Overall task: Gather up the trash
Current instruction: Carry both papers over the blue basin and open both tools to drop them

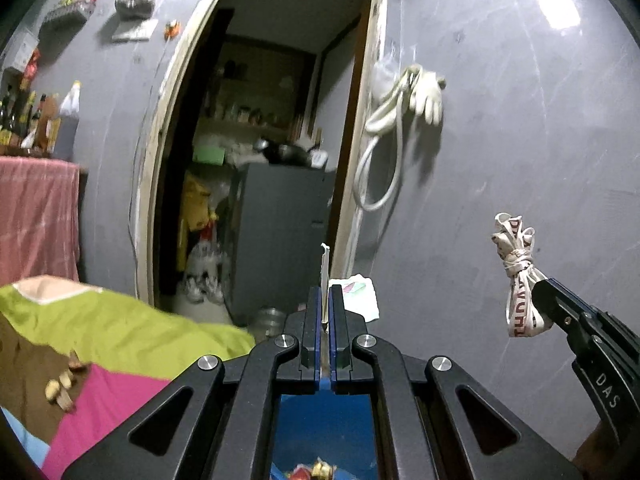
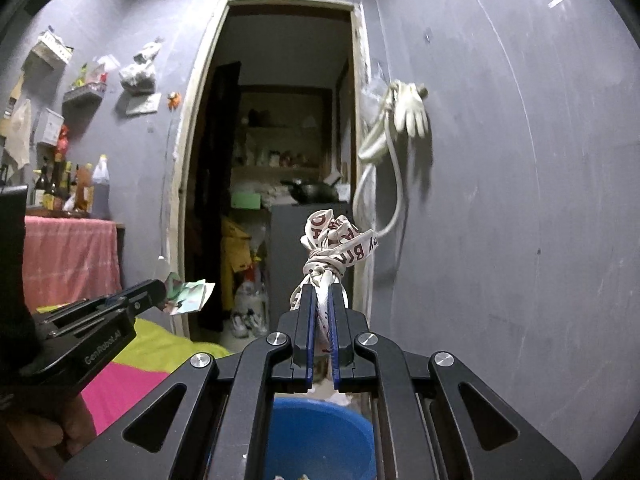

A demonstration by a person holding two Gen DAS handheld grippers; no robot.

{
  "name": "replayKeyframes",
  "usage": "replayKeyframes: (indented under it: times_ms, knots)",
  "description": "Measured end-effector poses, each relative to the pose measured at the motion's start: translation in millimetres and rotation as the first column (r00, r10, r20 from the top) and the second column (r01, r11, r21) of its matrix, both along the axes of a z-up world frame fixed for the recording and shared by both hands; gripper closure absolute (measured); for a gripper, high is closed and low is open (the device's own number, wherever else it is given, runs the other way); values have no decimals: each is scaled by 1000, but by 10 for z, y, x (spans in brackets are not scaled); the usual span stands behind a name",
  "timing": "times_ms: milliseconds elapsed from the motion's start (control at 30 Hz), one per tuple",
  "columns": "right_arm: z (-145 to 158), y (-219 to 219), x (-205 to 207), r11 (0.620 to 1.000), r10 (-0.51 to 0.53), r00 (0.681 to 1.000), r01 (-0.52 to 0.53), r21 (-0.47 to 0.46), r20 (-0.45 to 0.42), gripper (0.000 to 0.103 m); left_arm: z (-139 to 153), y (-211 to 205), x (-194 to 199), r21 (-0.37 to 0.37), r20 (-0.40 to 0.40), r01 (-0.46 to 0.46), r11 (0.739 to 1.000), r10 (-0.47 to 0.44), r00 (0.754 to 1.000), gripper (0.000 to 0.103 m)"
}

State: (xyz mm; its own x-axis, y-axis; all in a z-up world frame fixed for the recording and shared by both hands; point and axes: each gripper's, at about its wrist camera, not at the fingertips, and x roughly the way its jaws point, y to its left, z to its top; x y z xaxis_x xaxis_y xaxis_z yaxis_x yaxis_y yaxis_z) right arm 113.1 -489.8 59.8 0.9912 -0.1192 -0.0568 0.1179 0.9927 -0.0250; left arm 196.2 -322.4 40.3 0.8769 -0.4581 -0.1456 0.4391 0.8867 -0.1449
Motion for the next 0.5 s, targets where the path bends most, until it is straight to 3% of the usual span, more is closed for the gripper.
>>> replayKeyframes:
  times_ms: [233, 500]
  knots:
    - [-330, -143, 222, 997, 30, 993, -21, 77, -113, 99, -351, -143, 324, 67, -157, 12, 998, -1, 988, 102]
    - [-578, -227, 425, 990, 64, 975, -35, 139, -214, 98, -637, -189, 478, 115, -230, 1, 993, 26, 973, 102]
